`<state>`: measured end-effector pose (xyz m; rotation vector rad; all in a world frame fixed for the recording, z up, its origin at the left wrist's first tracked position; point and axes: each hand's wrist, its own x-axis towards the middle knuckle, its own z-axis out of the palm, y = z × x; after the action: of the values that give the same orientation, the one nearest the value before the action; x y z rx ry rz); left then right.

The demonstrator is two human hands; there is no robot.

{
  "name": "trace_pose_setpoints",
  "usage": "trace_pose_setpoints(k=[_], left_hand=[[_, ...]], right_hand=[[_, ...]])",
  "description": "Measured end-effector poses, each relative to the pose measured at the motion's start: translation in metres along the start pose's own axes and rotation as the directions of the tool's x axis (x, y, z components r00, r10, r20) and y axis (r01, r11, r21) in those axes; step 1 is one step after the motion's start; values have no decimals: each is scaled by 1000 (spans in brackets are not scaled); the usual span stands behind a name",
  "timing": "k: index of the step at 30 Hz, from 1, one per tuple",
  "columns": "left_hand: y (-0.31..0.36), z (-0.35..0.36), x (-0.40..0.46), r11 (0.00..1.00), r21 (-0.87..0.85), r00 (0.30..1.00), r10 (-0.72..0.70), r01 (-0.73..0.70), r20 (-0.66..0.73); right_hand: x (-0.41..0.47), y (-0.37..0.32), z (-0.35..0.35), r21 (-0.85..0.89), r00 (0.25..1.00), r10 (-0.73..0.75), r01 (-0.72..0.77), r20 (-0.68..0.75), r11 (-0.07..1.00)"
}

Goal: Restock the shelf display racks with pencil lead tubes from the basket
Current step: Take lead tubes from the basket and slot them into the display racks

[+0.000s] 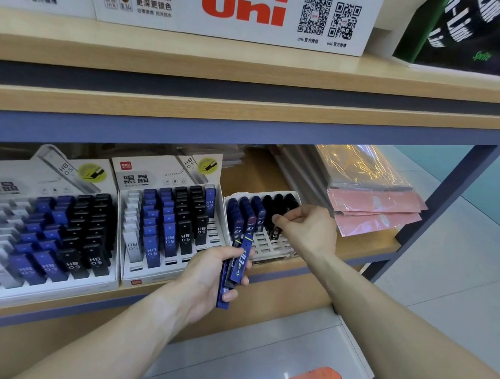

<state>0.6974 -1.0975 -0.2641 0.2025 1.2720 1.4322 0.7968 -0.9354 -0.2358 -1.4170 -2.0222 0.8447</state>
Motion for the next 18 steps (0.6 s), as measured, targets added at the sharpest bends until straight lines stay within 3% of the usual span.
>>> trace_pose_setpoints(k=[8, 14, 18], left_hand=[[1, 2, 0, 1000, -10, 1000, -1, 1, -9], [0, 2, 0, 1000, -12, 1000, 0, 0, -8], [0, 3, 0, 1000, -8, 1000, 3, -3, -2]], right_hand=[[9, 6, -6, 393, 969, 216, -245, 117, 886], [9, 8, -6, 363, 971, 202, -235, 125, 902], [6, 6, -4, 249, 984, 122, -150, 127, 957]])
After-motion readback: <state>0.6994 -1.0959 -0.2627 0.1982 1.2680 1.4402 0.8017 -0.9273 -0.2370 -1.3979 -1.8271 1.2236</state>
